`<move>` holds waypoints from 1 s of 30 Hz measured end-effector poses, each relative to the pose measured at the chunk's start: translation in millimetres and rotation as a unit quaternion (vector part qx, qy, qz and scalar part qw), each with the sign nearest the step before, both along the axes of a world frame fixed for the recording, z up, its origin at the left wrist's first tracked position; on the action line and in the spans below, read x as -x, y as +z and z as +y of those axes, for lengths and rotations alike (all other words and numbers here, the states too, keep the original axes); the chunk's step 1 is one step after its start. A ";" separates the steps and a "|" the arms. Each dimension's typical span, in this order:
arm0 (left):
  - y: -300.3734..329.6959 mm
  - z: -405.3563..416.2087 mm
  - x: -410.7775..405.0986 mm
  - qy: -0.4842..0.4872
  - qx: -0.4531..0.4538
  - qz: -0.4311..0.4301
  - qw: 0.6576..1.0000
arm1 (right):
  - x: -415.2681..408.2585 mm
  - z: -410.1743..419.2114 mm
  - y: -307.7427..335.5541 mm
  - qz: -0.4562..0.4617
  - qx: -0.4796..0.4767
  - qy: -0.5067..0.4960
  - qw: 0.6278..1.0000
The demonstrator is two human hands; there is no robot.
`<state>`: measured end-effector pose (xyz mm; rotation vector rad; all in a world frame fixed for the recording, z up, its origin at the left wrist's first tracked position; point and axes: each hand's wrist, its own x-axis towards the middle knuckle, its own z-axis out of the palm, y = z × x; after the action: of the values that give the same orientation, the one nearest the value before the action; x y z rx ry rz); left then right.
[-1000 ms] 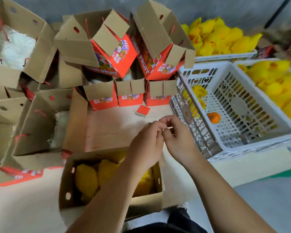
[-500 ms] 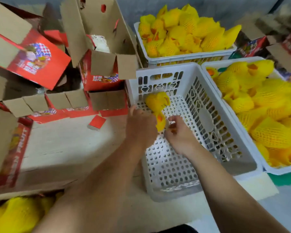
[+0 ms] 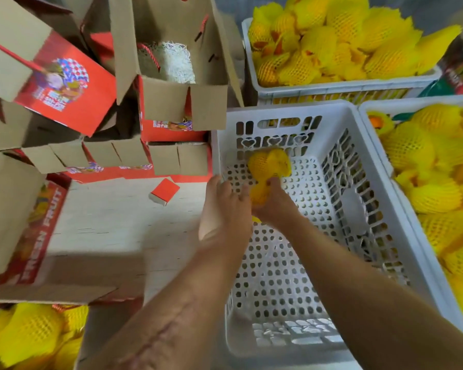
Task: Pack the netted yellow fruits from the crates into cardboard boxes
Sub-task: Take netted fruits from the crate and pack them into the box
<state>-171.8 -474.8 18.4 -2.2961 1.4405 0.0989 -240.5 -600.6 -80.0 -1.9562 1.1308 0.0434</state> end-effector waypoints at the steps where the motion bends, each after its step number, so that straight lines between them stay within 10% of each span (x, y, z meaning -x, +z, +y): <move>1: -2.5 -0.1 -0.4 0.004 0.008 0.012 1.000 | 4.7 -3.3 8.5 -0.055 -0.103 -0.043 0.992; 4: -7.1 2.8 -1.6 0.008 0.066 0.053 0.996 | 26.2 -10.2 31.2 -0.170 -0.427 -0.049 0.887; 7: -4.6 7.1 -3.5 0.015 0.123 0.076 0.989 | 39.8 -5.2 42.1 -0.211 -0.504 0.024 0.838; 13: -3.1 8.6 -2.6 0.019 0.145 0.085 0.986 | 11.2 -13.5 27.9 -0.198 -0.235 -0.153 0.939; 17: -1.7 8.0 -3.0 0.016 0.130 0.094 0.987 | -15.5 -37.6 3.2 -0.070 -0.068 -0.045 0.994; 30: 2.4 8.3 0.3 0.020 0.115 0.083 0.990 | -38.2 -61.6 -19.0 0.099 0.191 0.080 0.973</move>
<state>-172.2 -466.5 20.9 -2.5573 1.5593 0.1462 -202.2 -662.1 -99.0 -2.4281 1.1709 0.1168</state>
